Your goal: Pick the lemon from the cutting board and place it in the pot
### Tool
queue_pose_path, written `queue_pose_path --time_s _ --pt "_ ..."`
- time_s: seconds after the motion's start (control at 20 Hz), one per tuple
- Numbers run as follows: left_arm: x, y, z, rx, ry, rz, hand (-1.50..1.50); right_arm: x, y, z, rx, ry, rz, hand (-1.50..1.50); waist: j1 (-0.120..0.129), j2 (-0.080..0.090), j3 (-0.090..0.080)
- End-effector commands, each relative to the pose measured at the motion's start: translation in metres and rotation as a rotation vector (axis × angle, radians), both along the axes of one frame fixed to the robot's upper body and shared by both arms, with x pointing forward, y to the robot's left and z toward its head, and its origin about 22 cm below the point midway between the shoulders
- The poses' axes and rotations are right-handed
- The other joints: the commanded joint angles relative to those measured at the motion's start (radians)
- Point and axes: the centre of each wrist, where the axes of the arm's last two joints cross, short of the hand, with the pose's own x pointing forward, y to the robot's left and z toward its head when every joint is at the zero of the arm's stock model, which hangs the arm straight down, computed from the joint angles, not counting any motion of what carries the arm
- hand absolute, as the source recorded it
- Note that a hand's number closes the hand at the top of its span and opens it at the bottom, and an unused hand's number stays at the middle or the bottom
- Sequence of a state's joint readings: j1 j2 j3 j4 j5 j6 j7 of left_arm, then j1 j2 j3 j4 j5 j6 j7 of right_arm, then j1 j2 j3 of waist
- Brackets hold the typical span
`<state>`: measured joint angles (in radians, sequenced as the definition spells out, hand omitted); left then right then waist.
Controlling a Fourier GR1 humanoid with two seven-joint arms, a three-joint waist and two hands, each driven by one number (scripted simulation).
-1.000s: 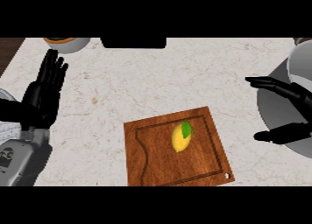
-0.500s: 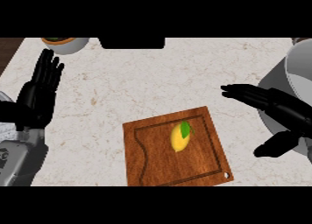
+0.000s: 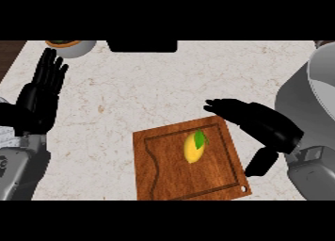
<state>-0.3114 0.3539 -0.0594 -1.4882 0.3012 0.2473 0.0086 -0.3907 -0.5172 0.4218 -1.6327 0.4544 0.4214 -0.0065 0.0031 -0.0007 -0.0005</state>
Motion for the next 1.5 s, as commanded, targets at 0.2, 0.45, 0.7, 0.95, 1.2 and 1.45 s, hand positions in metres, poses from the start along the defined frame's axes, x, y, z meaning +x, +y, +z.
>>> queue_pose_path --time_s 0.2,0.45,0.7,0.95,1.2,1.45 --pt "0.002 -0.007 0.003 -0.01 -0.007 0.02 0.0 -0.01 0.018 -0.034 -0.059 0.077 0.005 -1.5 -0.003 0.0 0.001" --pt "-0.005 0.0 -0.008 -0.003 -0.002 0.014 0.0 0.002 0.042 -0.03 -0.02 0.034 0.035 -1.5 -0.002 0.001 0.0" --pt "-0.002 0.017 -0.004 -0.004 -0.01 0.005 0.0 -0.013 0.048 -0.037 0.002 0.0 0.041 -1.5 -0.004 0.001 0.0" --pt "-0.022 0.013 -0.005 0.001 0.005 0.0 0.0 -0.02 0.045 -0.058 -0.09 -0.01 -0.035 -1.5 -0.001 -0.001 0.0" --pt "0.0 0.008 -0.006 -0.006 0.002 0.003 0.0 0.001 0.062 -0.07 -0.12 0.01 -0.041 -1.5 -0.003 0.001 0.0" --pt "-0.019 0.022 -0.011 -0.024 0.011 0.004 0.0 0.015 0.076 -0.091 -0.103 0.001 -0.029 -1.5 0.002 0.001 0.001"
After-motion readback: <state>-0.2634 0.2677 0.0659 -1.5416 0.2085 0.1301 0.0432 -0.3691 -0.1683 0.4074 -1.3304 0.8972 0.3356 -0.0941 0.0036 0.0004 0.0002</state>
